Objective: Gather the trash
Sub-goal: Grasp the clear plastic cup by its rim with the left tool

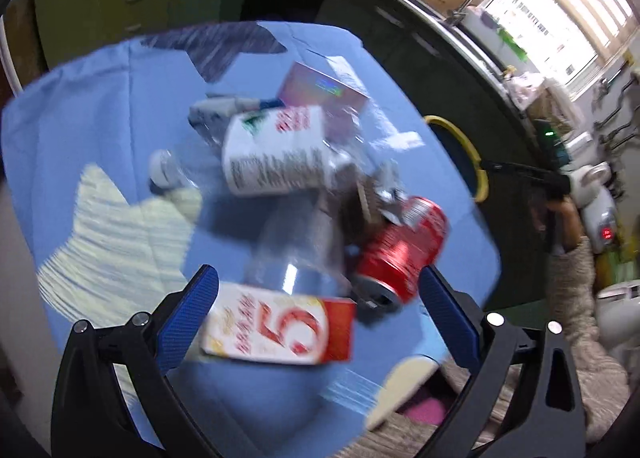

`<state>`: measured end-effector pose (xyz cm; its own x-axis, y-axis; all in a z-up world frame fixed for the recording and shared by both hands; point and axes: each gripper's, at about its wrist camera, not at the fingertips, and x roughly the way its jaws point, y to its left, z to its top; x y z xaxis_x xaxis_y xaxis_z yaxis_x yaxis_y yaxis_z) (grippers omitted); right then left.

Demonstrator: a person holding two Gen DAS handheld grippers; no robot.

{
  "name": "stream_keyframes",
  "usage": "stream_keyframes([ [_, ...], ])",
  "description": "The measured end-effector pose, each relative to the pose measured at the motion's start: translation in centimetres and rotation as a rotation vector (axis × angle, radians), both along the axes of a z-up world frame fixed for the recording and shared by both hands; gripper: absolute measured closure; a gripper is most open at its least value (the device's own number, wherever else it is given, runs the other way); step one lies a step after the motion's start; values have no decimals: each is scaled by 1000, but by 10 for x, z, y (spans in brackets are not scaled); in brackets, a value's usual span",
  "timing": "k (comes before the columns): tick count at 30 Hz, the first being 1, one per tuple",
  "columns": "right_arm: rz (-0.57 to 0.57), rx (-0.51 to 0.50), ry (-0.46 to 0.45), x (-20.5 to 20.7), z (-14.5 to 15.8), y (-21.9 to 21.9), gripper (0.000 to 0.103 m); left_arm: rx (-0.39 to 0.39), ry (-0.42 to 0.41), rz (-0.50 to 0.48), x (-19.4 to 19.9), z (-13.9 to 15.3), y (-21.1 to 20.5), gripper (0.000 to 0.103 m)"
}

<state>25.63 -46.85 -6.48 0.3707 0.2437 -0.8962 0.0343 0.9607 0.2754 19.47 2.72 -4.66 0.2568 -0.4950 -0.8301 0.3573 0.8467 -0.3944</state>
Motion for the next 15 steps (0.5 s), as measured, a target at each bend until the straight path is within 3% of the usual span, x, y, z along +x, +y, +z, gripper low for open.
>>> stream_keyframes([
  [3, 5, -2, 5, -1, -1, 1, 32, -80, 68, -7, -6, -7, -1, 17],
  [8, 16, -2, -2, -2, 2, 5, 32, -94, 125, -4, -5, -27, -15, 32],
  [15, 32, -11, 0, -5, 2, 9, 32, -117, 116, 61, 15, -43, -23, 51],
])
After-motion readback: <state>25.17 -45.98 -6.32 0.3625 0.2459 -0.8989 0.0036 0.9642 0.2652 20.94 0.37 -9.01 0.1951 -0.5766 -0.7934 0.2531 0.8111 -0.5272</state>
